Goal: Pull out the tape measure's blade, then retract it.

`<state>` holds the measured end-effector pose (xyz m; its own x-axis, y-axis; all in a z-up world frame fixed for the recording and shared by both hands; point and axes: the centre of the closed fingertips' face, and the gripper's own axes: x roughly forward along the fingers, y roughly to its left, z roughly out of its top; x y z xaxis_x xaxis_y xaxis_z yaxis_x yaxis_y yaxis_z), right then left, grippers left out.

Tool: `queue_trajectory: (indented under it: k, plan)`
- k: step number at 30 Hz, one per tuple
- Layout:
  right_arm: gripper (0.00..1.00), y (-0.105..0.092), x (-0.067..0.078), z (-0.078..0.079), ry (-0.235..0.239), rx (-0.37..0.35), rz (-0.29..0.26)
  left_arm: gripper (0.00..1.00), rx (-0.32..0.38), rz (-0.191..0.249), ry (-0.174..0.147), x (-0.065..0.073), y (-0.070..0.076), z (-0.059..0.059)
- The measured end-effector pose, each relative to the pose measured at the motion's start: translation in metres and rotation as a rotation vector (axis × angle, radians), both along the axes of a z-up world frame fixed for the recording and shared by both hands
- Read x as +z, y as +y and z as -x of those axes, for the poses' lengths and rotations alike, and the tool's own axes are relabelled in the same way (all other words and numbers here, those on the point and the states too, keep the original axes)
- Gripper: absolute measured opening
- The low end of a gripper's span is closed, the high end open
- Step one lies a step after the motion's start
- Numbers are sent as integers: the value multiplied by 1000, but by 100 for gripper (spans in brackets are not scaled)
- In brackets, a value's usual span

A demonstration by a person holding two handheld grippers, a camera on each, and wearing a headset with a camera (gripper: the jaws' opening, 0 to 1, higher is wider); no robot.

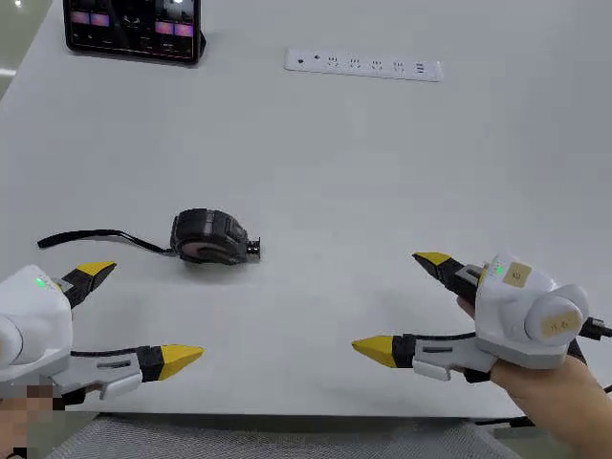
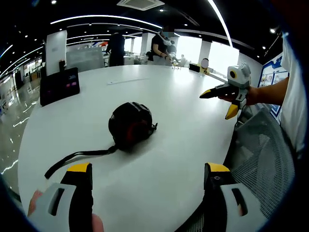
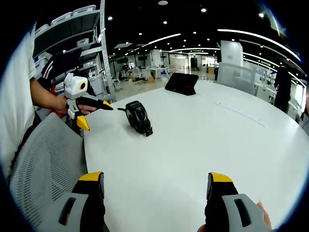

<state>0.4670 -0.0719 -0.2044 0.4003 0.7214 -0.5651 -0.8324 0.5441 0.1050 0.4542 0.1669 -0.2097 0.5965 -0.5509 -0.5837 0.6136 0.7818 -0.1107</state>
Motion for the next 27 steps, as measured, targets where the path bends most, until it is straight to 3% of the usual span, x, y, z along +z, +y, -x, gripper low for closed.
queue_trajectory:
  k: [13, 27]
  plan:
    - [89, -8, 2, 4, 5, -4, 7, 94, -18, 3, 8, 3, 3, 8]
    - [87, -22, 2, 0, 14, -14, 21, 95, -39, 13, 22, 2, 0, 7]
